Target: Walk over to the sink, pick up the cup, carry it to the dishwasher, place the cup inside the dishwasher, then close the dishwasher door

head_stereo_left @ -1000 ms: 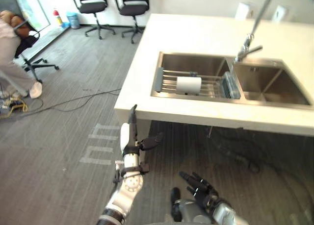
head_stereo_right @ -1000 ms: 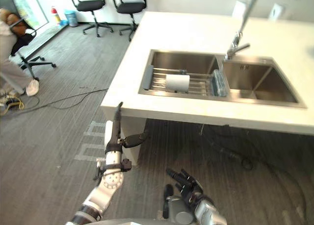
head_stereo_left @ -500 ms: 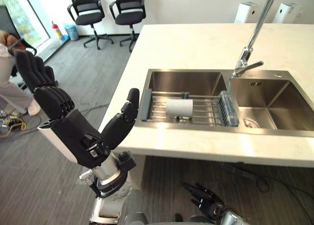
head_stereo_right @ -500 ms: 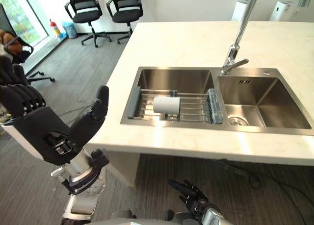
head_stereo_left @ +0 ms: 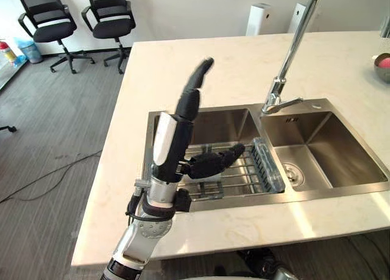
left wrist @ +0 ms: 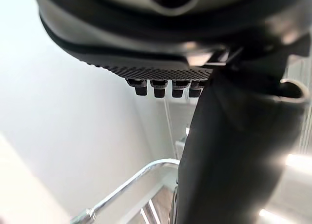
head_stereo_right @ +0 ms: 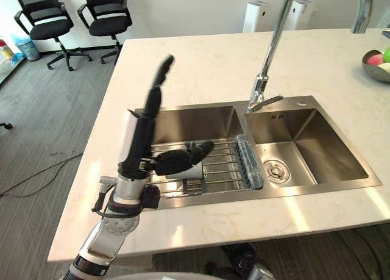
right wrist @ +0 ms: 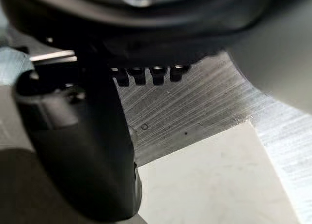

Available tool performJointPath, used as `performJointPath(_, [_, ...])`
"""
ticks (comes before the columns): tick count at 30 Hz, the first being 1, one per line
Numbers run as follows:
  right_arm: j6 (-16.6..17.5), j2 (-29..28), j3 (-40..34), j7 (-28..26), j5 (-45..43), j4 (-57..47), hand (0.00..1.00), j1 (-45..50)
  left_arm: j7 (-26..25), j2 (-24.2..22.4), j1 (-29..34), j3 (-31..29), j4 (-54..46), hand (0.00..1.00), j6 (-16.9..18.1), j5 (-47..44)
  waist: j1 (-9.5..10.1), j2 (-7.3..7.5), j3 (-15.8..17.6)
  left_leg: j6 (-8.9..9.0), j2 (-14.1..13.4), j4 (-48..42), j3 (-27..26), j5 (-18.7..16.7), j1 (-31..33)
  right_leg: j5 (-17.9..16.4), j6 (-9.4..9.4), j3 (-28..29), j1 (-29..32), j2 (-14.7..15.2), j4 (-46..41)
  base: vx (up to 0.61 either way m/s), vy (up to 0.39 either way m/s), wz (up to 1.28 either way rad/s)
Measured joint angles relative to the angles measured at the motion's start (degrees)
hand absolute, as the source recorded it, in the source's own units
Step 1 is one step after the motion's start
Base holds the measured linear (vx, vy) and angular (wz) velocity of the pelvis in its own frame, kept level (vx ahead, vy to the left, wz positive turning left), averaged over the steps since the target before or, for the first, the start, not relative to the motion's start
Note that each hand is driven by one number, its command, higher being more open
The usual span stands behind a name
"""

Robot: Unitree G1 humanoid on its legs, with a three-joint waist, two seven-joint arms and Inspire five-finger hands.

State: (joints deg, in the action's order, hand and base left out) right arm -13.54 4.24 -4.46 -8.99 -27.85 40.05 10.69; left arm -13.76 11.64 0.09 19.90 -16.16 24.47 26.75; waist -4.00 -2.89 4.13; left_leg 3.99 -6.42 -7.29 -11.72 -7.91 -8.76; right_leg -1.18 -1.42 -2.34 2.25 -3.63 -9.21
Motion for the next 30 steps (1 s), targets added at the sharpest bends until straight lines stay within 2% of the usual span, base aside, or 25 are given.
performJointPath(1, [0.0,-0.2,0.0,-0.3,0.6,0.0,1.00,-0.2,2.5,0.5,0.0,-0.3,0.7,1.00,-1.9,-1.3,-0.03,0.31,0.2,-0.06,-0.2,-3.1,-0.9,0.0,0.2,0.0,-0.05,-1.6,0.7,0.1,-3.3,0.01,-0.073,-0.57])
performJointPath(2, [0.0,-0.3,0.0,-0.7,1.4,0.3,1.00,-0.5,4.8,1.3,0.1,-0.6,1.0,1.00,-3.4,-2.8,0.03,1.24,0.7,-1.06,0.4,-3.6,-1.3,-1.2,0.1,0.1,-0.10,-3.0,0.9,0.6,-5.1,-0.05,-0.065,-0.64])
performJointPath(3, [-0.2,0.0,-0.2,-1.3,2.5,1.6,1.00,-1.4,7.4,2.2,0.0,-1.2,0.8,1.00,-5.0,-4.4,0.03,0.34,0.2,-2.34,1.5,0.1,0.0,0.0,0.0,0.0,0.07,-3.7,0.7,0.5,-4.0,-0.06,-0.039,-0.65])
performJointPath(4, [-1.1,0.9,-0.2,-1.8,3.3,2.7,1.00,-3.0,9.0,2.8,-0.5,-2.3,0.6,1.00,-5.6,-4.8,-0.06,-0.45,0.2,-3.13,1.1,1.6,-1.6,-0.6,-0.5,-4.7,-1.47,-7.1,1.3,1.8,-6.9,-0.04,0.008,-0.55])
performJointPath(5, [-1.3,1.3,-0.2,-2.0,3.9,3.6,1.00,-4.0,9.7,3.2,-0.6,-3.0,1.0,1.00,-6.4,-5.2,-0.18,-0.12,0.4,-2.76,1.5,2.8,-2.5,-1.7,-1.1,-8.8,-1.92,-12.4,2.0,5.5,-11.3,-0.03,0.047,-0.38])
performJointPath(6, [-1.3,1.3,-0.1,-2.0,4.4,4.5,1.00,-4.3,10.2,3.4,-0.5,-3.3,1.6,1.00,-7.0,-5.3,0.05,0.40,0.6,-2.71,2.1,2.6,-3.0,-1.7,-1.2,-9.7,-1.30,-14.1,1.5,8.1,-11.8,-0.06,-0.009,-0.28])
performJointPath(7, [-1.4,1.8,0.3,-2.0,5.1,5.5,1.00,-4.6,10.9,3.8,-0.1,-3.9,2.4,1.00,-8.6,-5.4,0.42,0.60,0.5,-1.91,2.0,1.1,-3.2,-2.4,-0.4,-8.4,2.02,-14.3,-0.4,10.0,-7.2,-0.06,-0.095,-0.21])
performJointPath(9, [-1.6,2.2,1.3,-2.1,5.7,7.2,1.00,-5.2,12.1,4.4,0.1,-4.7,2.8,1.00,-10.7,-5.4,0.84,-0.36,0.6,-1.13,-0.2,-0.6,-3.2,-2.6,1.4,-2.3,2.27,-13.7,-4.4,6.2,4.6,-0.03,-0.159,-0.28])
performJointPath(10, [-1.8,2.4,2.6,-2.1,6.0,8.5,1.00,-5.6,12.7,4.5,0.0,-5.5,2.8,1.00,-11.2,-5.4,1.83,-0.39,0.6,-0.57,-1.3,-0.8,-4.6,-2.7,2.0,1.8,1.63,-12.5,-6.6,4.1,11.6,-0.01,-0.130,-0.59])
performJointPath(11, [-2.1,2.5,2.8,-2.1,6.2,9.0,1.00,-5.9,13.0,4.4,0.0,-6.2,2.8,1.00,-12.6,-5.4,2.48,-0.45,0.6,0.02,-1.9,-0.8,-6.1,-2.5,2.4,3.4,0.99,-11.1,-6.6,3.3,13.7,-0.01,-0.111,-0.64])
performJointPath(15, [-2.0,3.3,3.7,-2.3,6.0,8.8,1.00,-6.1,16.0,4.1,0.0,-5.8,2.9,1.00,-16.5,-3.7,2.06,-0.58,0.7,0.86,-2.5,-0.7,-6.5,-1.6,2.9,3.7,0.64,-10.4,-5.8,2.5,14.1,-0.04,-0.076,-0.17])
performJointPath(19, [-2.6,4.2,4.9,-2.3,5.5,8.4,1.00,-6.1,19.0,4.2,-0.2,-5.1,2.8,1.00,-19.7,0.4,2.07,-0.61,0.6,0.70,-2.0,-1.4,-5.1,-0.2,6.0,3.5,0.60,-12.0,-3.8,3.1,14.4,-0.05,-0.010,0.19])
performJointPath(22, [-3.4,4.6,4.8,-2.3,5.6,9.0,1.00,-6.2,19.9,5.3,-0.2,-3.4,2.9,1.00,-21.5,1.5,2.93,-0.54,0.7,0.07,-1.4,-2.8,-5.2,0.4,6.3,3.3,0.54,-12.4,-4.2,4.1,14.4,-0.02,0.032,0.12])
performJointPath(24, [-3.5,4.9,4.7,-1.8,5.3,9.0,1.00,-6.2,20.3,6.1,-1.0,-2.2,3.2,1.00,-22.3,2.6,2.57,-0.69,0.6,0.15,-0.4,-1.5,-5.5,1.5,5.5,3.8,0.47,-13.3,-4.8,4.9,14.3,0.02,0.050,0.18])
performJointPath(26, [-3.5,4.9,4.7,-0.7,4.3,9.0,1.00,-6.4,20.5,6.7,-3.5,-1.2,5.0,1.00,-23.2,2.5,2.00,-0.99,0.5,0.47,0.3,4.1,-5.6,3.2,2.9,4.1,0.43,-14.3,-5.5,4.9,14.1,0.04,0.071,0.23])
performJointPath(30, [-3.7,4.7,4.6,0.4,4.3,9.3,1.00,-6.9,21.6,9.0,-6.2,-1.2,10.1,1.00,-25.9,2.5,0.19,-1.17,0.6,0.31,1.1,7.9,-5.3,3.7,-0.7,4.5,0.77,-15.1,-7.6,5.1,14.1,-0.02,0.088,0.11])
